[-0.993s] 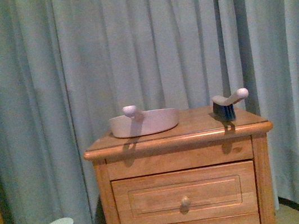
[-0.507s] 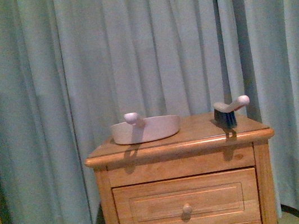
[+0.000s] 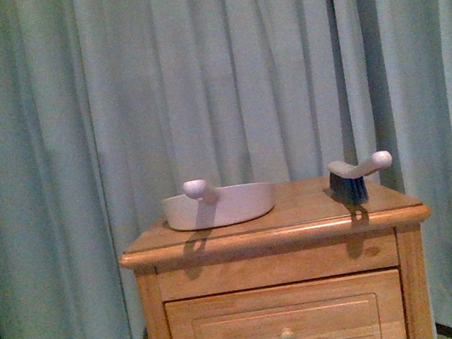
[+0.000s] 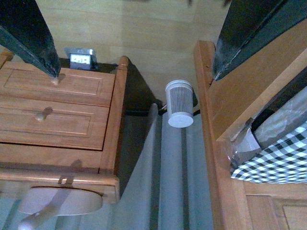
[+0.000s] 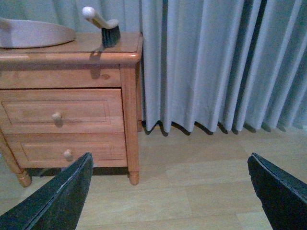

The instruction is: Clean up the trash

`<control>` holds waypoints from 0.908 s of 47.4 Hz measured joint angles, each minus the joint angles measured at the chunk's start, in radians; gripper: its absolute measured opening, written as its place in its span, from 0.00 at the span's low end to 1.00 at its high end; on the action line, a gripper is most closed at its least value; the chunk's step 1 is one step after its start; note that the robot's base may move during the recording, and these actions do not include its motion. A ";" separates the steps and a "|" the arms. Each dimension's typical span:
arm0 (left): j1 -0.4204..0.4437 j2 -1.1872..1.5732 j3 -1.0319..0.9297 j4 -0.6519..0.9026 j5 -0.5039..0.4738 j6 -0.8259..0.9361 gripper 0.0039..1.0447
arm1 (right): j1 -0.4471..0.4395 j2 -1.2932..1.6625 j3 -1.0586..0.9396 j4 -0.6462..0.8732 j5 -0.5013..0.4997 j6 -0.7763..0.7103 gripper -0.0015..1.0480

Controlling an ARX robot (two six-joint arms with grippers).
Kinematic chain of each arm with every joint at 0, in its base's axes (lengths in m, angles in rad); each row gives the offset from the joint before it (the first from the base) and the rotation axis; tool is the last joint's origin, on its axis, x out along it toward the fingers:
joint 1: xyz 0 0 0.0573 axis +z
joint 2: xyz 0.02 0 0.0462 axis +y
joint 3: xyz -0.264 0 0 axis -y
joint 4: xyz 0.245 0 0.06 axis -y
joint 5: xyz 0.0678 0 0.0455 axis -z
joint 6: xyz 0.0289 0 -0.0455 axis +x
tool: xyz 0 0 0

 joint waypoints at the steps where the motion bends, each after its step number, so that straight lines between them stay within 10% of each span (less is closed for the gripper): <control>1: 0.000 0.000 0.000 0.000 0.000 0.000 0.93 | 0.000 0.000 0.000 0.000 0.000 0.000 0.93; 43: 0.000 -0.002 0.000 0.000 0.000 0.000 0.93 | 0.000 0.000 0.000 0.000 0.000 0.000 0.93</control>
